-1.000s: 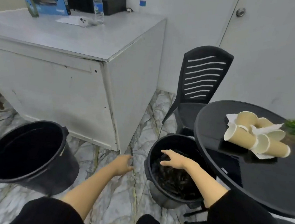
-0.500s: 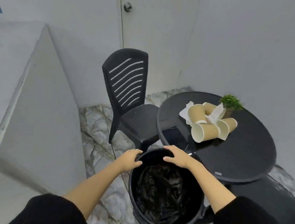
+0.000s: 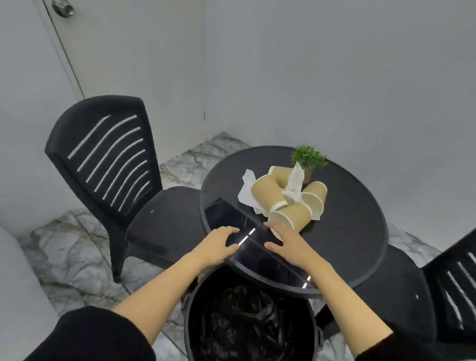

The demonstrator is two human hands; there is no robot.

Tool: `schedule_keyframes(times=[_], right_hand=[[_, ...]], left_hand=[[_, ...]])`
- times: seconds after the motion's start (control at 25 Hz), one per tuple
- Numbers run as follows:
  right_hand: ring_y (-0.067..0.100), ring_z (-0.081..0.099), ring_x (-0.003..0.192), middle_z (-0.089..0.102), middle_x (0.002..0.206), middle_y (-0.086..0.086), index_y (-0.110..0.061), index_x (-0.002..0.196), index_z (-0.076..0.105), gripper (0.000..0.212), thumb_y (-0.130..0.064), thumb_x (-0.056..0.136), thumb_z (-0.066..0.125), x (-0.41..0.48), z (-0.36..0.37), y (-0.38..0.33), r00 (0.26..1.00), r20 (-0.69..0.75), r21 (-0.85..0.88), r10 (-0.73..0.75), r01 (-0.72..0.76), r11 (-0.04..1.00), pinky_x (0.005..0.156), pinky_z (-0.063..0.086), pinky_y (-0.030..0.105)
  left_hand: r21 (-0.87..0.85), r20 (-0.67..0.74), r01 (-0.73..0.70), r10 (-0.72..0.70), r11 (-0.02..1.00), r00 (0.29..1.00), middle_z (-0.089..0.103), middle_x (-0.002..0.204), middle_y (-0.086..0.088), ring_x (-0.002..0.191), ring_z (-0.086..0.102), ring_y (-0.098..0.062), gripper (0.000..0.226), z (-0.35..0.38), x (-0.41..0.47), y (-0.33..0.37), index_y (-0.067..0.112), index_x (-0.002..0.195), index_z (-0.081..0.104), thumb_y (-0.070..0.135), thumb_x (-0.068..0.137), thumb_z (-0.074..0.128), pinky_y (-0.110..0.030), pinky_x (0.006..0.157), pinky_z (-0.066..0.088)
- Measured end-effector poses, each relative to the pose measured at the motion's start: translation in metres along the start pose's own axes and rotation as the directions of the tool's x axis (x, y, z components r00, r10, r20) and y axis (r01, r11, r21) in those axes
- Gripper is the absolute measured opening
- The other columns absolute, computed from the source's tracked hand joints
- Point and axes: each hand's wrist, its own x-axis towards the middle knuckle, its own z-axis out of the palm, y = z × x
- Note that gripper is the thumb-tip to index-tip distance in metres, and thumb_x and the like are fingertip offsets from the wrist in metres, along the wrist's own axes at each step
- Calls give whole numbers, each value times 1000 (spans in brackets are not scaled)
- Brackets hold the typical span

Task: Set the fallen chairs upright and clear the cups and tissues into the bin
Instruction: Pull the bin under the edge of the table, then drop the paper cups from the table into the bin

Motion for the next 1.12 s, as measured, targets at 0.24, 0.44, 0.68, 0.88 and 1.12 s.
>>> schedule_keyframes(times=[0.24,0.44,0.68,0.88,1.12], right_hand=[[19,36,131,40,144,1,-19,136,40,52,-15,87,59,33,-20,8,984,-151,-52,99,-108,993,107,29,30],[21,37,132,41,142,3,-18,134,43,54,-13,84,63,59,-26,18,941,-244,-75,236,-260,963,109,31,34],[21,51,116,52,132,-3,-18,118,56,43,-2,78,56,75,-19,19,872,-305,-40,383,-413,910,92,46,35],[22,57,104,60,123,-8,-19,110,62,34,-2,82,53,70,-16,16,788,-446,15,424,-467,884,86,46,34],[18,61,98,69,107,-1,-20,102,68,26,-8,90,48,40,-31,8,676,-604,110,423,-455,884,80,48,34]], left_hand=[[-31,30,-138,138,990,990,43,145,-8,134,38,-22,48,-31,81,11,12,137,39,19,92,52,-30,109,29],[-16,58,-245,246,969,968,45,143,-9,132,39,-24,45,-61,159,6,13,135,42,17,92,53,-31,109,29],[-126,165,-248,267,961,950,50,137,-13,126,46,-26,51,-65,226,14,8,138,35,16,91,55,-30,96,38],[-144,177,-279,302,949,937,63,105,-7,94,53,-19,31,-52,239,26,5,118,57,14,88,58,-26,79,38],[-257,103,-403,439,878,892,65,98,-1,99,57,-16,15,-53,203,55,10,101,63,15,88,58,-32,88,46]])
